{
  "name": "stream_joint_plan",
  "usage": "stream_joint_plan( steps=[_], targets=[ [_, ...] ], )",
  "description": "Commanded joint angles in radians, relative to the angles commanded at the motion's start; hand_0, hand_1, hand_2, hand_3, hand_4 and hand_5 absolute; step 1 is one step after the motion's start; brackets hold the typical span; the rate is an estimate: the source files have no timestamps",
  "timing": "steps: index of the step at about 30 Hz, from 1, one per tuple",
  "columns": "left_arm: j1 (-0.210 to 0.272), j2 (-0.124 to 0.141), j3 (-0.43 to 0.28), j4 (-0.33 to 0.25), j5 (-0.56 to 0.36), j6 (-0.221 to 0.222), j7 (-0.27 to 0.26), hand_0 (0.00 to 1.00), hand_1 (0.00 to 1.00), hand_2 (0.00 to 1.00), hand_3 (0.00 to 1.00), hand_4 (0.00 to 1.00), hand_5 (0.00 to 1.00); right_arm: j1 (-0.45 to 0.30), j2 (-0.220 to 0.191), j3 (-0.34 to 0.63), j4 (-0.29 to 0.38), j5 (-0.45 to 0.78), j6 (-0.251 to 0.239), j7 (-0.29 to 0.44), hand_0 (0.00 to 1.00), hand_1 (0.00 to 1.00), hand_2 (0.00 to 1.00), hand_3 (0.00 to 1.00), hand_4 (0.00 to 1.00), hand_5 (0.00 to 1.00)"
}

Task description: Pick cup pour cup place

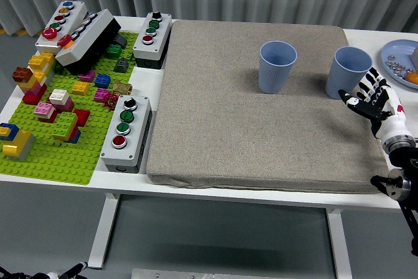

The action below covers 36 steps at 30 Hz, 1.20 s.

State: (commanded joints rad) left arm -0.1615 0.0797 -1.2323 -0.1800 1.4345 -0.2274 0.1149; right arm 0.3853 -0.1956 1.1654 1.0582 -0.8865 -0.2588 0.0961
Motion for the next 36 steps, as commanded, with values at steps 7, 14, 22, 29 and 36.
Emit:
stream_joint_plan(
  steps=[7,14,22,29,36],
  targets=[
    [-0.002,0.0,0.001,0.0,-0.002,0.001,-0.001,0.844,0.856,0.89,0.787,0.592,0.998,0.024,0.0,-0.004,-0.014,-0.005,0.014,-0.005,0.998,0.94,0.998,0.998,0.818,0.16],
    [-0.006,0.0,0.003,0.0,-0.003,0.002,-0.001,0.844,0.856,0.89,0.786,0.591,0.998,0.031,0.0,0.0,-0.018,-0.001,0.02,-0.011,0.998,0.935,0.998,0.998,0.826,0.204],
    [-0.005,0.0,0.003,0.0,-0.004,0.003,-0.001,0.843,0.856,0.89,0.787,0.593,0.998,0.03,0.002,0.009,-0.026,-0.001,0.02,-0.011,0.998,0.935,0.998,0.998,0.822,0.198],
    [-0.007,-0.001,0.005,0.0,-0.005,0.004,-0.002,0.844,0.857,0.89,0.787,0.593,0.998,0.036,0.004,0.009,-0.044,0.001,0.022,0.002,0.998,0.931,0.998,0.998,0.821,0.195],
    [-0.011,0.0,0.009,0.0,-0.009,0.005,-0.004,0.843,0.857,0.89,0.786,0.593,0.998,0.057,0.001,0.01,-0.073,0.007,0.027,0.008,0.998,0.933,0.998,0.998,0.823,0.205]
  ],
)
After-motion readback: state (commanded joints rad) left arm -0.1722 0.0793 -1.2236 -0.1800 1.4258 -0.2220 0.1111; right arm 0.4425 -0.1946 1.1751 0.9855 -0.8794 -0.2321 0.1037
